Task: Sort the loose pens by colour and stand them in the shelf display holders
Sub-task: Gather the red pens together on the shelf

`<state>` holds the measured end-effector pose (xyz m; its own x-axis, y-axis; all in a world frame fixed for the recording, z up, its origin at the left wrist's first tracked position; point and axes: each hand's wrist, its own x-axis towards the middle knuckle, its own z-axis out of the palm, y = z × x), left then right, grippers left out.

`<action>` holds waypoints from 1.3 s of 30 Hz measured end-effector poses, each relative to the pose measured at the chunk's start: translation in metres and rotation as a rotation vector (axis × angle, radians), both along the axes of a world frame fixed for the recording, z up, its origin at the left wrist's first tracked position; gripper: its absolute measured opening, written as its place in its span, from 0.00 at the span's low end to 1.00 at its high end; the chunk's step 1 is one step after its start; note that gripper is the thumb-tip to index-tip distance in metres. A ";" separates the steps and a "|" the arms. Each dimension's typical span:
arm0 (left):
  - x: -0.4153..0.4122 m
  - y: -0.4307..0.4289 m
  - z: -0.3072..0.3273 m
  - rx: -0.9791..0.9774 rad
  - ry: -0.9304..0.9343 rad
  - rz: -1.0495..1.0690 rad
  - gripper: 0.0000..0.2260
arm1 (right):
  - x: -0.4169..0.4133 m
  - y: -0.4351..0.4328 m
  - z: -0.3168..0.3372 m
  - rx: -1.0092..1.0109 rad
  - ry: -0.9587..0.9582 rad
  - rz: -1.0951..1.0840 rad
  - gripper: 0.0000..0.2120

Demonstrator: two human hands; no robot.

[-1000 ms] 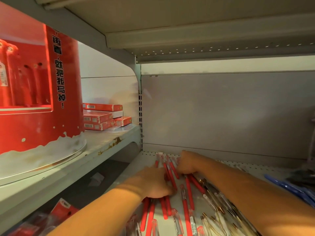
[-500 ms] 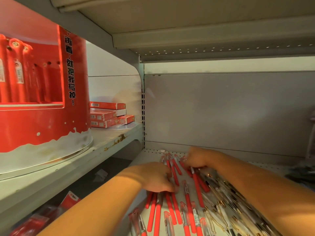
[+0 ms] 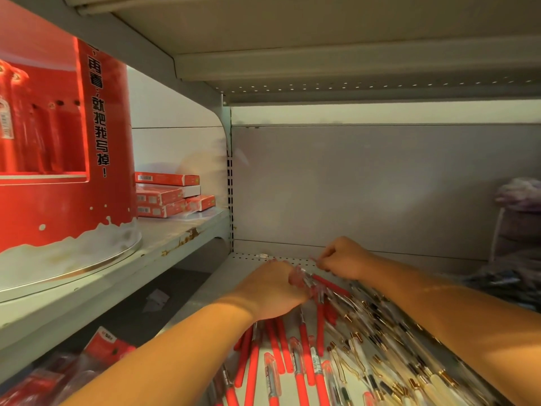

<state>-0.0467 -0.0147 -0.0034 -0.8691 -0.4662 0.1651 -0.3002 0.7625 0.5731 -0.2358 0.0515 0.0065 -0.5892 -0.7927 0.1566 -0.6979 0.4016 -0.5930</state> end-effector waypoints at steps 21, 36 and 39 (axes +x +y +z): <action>0.017 -0.006 0.015 0.784 0.126 0.370 0.07 | 0.083 0.044 0.001 -0.095 -0.267 0.302 0.05; 0.047 0.012 0.016 -0.042 -0.406 0.324 0.16 | 0.073 0.004 -0.005 0.535 0.282 0.058 0.09; 0.059 0.009 0.021 -0.024 -0.623 0.373 0.18 | 0.072 -0.001 -0.007 0.531 0.254 0.053 0.09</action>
